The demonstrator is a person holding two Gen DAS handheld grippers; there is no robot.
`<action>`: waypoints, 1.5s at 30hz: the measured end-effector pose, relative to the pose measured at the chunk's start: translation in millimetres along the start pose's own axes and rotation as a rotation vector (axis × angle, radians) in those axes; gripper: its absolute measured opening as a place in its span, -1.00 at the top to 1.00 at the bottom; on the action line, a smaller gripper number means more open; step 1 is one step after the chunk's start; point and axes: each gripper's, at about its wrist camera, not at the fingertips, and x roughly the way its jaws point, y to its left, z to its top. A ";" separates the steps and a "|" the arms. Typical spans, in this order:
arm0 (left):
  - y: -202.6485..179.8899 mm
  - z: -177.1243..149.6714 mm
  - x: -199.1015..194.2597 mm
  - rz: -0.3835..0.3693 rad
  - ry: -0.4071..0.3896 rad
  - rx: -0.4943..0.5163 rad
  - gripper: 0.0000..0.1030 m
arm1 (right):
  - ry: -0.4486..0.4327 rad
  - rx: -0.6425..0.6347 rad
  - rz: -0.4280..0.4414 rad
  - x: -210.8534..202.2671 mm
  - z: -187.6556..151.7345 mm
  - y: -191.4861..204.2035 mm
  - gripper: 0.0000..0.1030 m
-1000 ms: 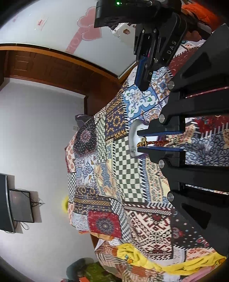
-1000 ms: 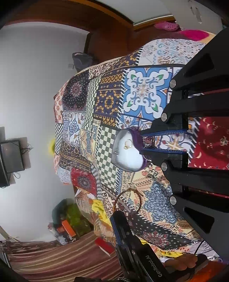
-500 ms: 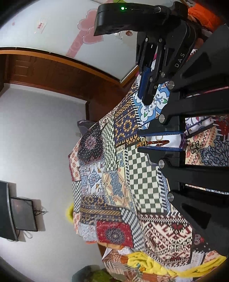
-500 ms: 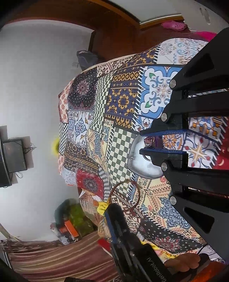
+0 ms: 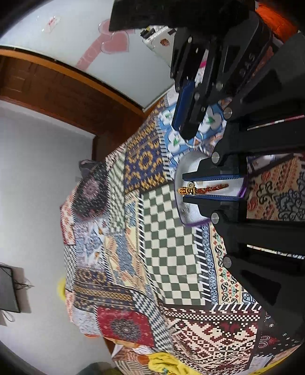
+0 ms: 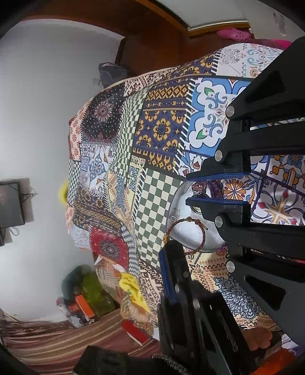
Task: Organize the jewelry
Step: 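Carry the bracelet and red earring in both tools over the heart tin, then lower both items into the tin and open both tools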
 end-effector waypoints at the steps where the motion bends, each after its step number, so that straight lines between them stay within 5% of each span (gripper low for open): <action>1: 2.6 -1.2 2.4 0.006 0.005 -0.002 0.82 | 0.005 -0.002 0.004 1.4 0.0 0.6 0.77; 25: 8.7 -16.1 3.4 0.054 0.063 0.066 0.78 | 0.136 -0.121 0.039 40.0 -2.2 26.6 0.77; 45: 0.8 -20.6 -43.8 0.093 0.001 0.066 0.66 | 0.094 -0.149 0.003 2.7 -0.8 40.3 0.64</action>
